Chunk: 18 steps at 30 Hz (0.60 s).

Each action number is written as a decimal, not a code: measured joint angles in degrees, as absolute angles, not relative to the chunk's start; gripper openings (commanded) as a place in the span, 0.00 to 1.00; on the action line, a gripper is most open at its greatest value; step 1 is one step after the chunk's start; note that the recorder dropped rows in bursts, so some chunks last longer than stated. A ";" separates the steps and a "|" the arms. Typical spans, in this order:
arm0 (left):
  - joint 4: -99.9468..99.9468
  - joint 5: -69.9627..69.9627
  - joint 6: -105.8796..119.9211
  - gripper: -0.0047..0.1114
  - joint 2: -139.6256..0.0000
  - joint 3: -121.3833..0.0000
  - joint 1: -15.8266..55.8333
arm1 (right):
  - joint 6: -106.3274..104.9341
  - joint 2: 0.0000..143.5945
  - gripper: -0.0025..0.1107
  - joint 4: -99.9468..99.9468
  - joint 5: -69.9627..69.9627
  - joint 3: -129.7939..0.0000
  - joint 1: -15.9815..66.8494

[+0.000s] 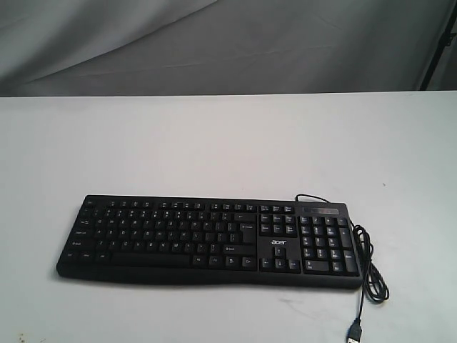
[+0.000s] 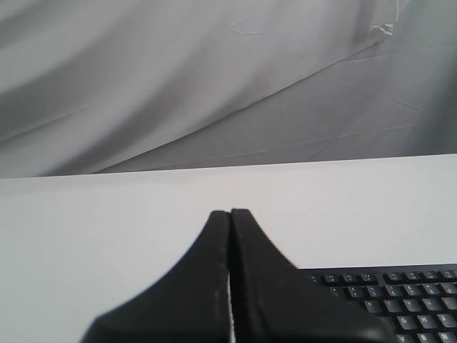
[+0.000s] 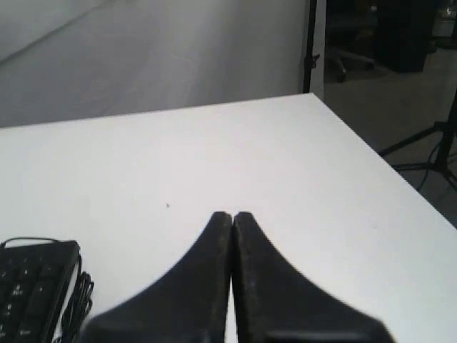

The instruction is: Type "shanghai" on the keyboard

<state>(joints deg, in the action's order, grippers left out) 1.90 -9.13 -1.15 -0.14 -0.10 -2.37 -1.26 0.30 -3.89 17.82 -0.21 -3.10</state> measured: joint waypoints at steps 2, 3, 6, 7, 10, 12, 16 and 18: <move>1.90 -9.13 -1.15 0.04 -0.14 -0.10 -2.37 | -1.11 0.30 0.02 -3.53 19.22 -0.21 -3.10; 1.90 -9.13 -1.15 0.04 -0.14 -0.10 -2.37 | -1.11 0.30 0.02 -3.45 19.47 -0.21 -3.10; 1.90 -9.13 -1.15 0.04 -0.14 -0.10 -2.37 | -1.11 0.30 0.02 -3.30 19.74 -0.21 -3.10; 1.90 -9.13 -1.15 0.04 -0.14 -0.10 -2.37 | -1.11 0.30 0.02 -3.16 19.83 -0.21 -3.10; 1.90 -9.13 -1.15 0.04 -0.14 -0.10 -2.37 | -1.11 0.30 0.02 -3.17 19.83 -0.21 -3.10; 1.90 -9.13 -1.15 0.04 -0.14 -0.10 -2.37 | -1.11 0.30 0.02 -3.17 19.83 -0.21 -3.10; 1.90 -9.13 -1.15 0.04 -0.14 -0.10 -2.37 | -1.11 0.30 0.02 -3.17 19.83 -0.21 -3.10; 1.90 -9.13 -1.15 0.04 -0.14 -0.10 -2.37 | -1.11 0.30 0.02 -3.17 19.83 -0.21 -3.10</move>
